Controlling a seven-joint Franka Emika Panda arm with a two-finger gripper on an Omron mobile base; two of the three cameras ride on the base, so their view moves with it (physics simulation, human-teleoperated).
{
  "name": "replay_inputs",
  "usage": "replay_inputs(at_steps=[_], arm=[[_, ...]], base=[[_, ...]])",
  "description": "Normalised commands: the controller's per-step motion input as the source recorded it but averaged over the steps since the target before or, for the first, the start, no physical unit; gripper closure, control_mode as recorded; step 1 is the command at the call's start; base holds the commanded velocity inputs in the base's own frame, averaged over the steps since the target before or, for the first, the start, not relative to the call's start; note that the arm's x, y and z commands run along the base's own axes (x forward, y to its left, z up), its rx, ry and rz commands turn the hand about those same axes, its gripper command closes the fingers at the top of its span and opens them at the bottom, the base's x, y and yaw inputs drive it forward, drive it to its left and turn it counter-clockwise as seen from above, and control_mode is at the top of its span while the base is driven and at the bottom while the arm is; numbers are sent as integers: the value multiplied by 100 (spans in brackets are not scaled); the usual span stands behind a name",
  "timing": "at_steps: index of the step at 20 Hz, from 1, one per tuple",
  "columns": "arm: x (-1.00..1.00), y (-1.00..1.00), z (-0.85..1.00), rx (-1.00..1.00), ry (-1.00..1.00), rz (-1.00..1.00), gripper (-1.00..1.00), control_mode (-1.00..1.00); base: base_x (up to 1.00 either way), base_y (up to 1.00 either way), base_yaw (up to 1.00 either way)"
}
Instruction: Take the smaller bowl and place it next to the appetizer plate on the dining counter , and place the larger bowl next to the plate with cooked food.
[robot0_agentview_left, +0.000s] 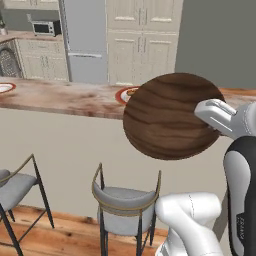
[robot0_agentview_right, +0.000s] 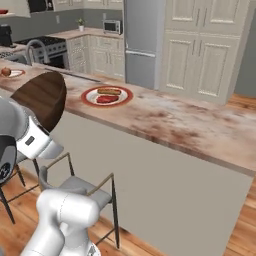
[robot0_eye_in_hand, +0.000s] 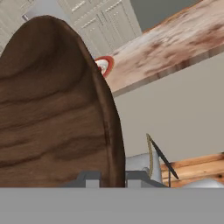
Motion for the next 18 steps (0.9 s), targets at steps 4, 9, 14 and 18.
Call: replay_inputs(at_steps=[4,9,14,18], arm=[[0,0,0,0,0,0,100,100],[0,-3,-2,1,-2,-1,100,-100],[6,-28,-1,12,-8,-10,100,-100],[18,-31,0,14,0,-15,100,-100]], base=[[52,33,-30],[18,3,-4],[0,0,0],[0,0,0]])
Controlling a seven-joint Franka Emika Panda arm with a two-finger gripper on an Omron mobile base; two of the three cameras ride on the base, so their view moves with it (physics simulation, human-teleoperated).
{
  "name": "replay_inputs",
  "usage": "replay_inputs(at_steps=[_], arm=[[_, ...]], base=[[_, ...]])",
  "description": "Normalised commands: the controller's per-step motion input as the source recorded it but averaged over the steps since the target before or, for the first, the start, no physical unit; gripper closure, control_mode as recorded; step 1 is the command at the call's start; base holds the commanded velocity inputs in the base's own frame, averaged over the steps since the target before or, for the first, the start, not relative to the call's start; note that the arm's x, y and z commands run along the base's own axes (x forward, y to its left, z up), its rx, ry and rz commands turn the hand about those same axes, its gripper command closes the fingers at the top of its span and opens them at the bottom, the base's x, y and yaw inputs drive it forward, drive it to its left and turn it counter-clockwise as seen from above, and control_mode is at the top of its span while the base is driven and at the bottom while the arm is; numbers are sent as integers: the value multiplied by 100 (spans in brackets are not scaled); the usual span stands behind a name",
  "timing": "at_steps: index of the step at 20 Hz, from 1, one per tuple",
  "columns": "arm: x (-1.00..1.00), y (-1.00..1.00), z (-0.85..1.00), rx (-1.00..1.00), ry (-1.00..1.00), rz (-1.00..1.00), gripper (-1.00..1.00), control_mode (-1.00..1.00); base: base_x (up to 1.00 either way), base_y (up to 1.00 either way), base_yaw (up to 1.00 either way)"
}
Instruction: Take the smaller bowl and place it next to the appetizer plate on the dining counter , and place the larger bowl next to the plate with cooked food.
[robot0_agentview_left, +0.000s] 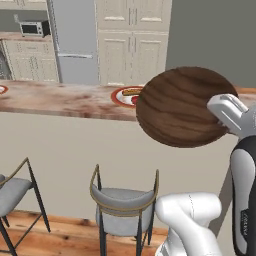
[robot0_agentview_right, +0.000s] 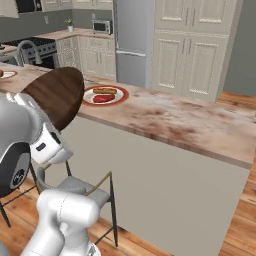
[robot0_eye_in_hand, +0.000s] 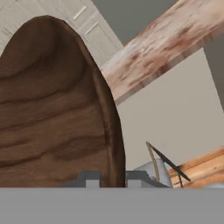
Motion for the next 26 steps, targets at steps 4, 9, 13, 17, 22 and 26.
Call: replay_inputs(at_steps=[4,9,13,17,22,26], arm=[[24,-44,2,24,10,-23,100,-100],[11,-30,0,34,18,-20,100,-100],[21,-3,0,26,14,-7,100,-100],[22,-5,-2,5,2,0,100,-100],[29,-21,-13,0,0,0,100,-100],[36,-25,-5,0,0,0,100,-100]], base=[[0,0,0],[0,0,0],[0,0,0],[0,0,0],[0,0,0],[0,0,0]])
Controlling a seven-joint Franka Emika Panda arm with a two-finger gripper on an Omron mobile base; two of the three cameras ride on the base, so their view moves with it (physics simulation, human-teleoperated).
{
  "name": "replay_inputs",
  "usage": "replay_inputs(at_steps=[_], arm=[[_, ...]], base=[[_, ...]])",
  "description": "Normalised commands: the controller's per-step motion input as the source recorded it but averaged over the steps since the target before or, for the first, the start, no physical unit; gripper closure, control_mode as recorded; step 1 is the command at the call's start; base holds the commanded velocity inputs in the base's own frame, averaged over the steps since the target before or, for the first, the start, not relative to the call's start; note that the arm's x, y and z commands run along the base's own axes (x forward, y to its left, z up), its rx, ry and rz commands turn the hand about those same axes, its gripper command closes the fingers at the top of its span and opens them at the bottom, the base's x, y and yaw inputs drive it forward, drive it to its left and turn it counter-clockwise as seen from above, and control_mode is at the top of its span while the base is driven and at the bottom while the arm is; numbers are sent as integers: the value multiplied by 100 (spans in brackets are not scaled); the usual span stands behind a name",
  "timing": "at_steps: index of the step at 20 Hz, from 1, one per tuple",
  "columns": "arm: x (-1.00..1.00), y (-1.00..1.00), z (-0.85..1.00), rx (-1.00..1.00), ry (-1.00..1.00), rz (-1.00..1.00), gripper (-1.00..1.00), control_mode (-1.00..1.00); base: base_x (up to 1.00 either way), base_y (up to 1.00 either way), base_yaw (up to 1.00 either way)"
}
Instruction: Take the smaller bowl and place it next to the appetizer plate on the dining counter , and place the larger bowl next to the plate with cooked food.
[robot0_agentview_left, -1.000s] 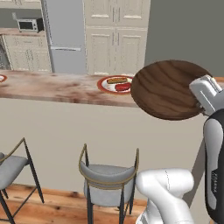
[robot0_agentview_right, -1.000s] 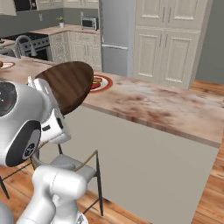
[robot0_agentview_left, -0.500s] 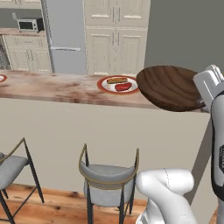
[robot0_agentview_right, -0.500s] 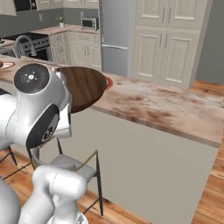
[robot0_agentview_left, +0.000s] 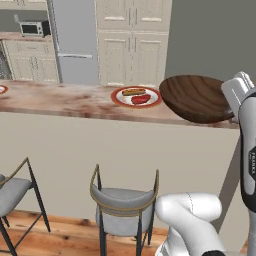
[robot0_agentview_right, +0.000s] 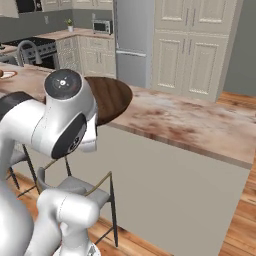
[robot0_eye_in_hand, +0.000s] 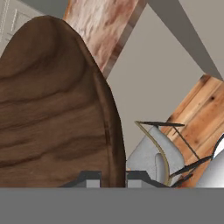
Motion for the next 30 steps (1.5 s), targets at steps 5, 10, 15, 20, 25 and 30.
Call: replay_inputs(at_steps=[5,10,15,20,25,30], arm=[[41,-25,-3,0,0,0,100,-100],[47,-33,-11,0,5,-1,100,-100],[56,-18,-12,0,10,-1,100,-100],[57,-1,-24,-1,6,0,100,-100],[50,-6,-36,-3,1,0,100,-100],[42,-16,-32,-3,0,0,100,-100]], base=[[0,0,0],[0,0,0],[0,0,0],[0,0,0],[0,0,0],[0,0,0]])
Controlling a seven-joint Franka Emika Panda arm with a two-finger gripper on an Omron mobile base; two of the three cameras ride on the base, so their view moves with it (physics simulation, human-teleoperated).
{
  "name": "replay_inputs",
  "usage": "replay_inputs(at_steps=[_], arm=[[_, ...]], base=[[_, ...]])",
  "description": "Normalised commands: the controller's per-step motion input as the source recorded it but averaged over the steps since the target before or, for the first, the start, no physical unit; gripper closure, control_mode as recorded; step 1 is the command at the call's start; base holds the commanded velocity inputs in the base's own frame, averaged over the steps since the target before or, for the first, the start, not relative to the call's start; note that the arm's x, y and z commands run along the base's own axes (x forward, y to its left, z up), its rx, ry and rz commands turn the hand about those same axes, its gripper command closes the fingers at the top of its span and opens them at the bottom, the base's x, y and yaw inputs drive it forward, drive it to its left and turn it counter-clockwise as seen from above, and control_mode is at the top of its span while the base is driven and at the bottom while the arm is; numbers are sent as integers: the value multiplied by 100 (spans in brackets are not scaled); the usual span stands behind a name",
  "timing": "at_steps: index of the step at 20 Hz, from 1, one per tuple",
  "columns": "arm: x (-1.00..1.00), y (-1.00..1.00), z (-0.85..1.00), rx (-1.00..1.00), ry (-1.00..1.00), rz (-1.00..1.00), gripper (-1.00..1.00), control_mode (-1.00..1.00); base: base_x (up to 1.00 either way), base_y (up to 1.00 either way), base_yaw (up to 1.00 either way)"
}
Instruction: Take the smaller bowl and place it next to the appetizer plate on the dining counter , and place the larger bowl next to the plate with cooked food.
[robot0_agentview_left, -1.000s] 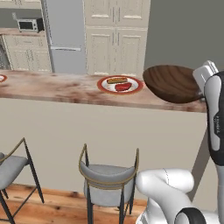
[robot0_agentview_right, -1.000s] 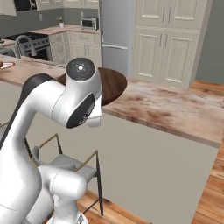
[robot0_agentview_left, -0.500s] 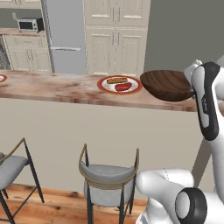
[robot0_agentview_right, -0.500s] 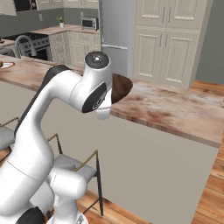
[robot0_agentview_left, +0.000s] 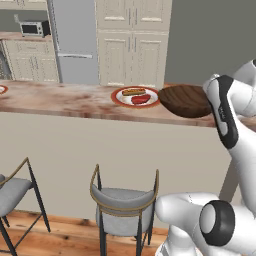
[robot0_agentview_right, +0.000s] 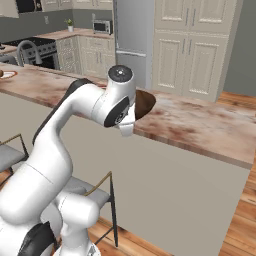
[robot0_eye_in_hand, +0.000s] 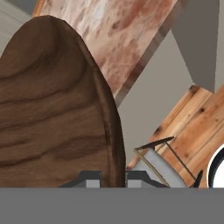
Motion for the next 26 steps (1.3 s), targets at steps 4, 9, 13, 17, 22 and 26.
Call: replay_inputs(at_steps=[4,9,13,17,22,26], arm=[[46,-14,-21,-1,0,0,100,-100],[52,-12,-14,0,0,0,100,-100],[51,-9,-3,0,2,0,100,-100],[50,-6,-3,0,5,0,100,-100],[41,0,-14,0,8,0,100,-100],[43,0,-25,0,9,0,100,-100]], base=[[0,0,0],[0,0,0],[0,0,0],[0,0,0],[0,0,0],[0,0,0]])
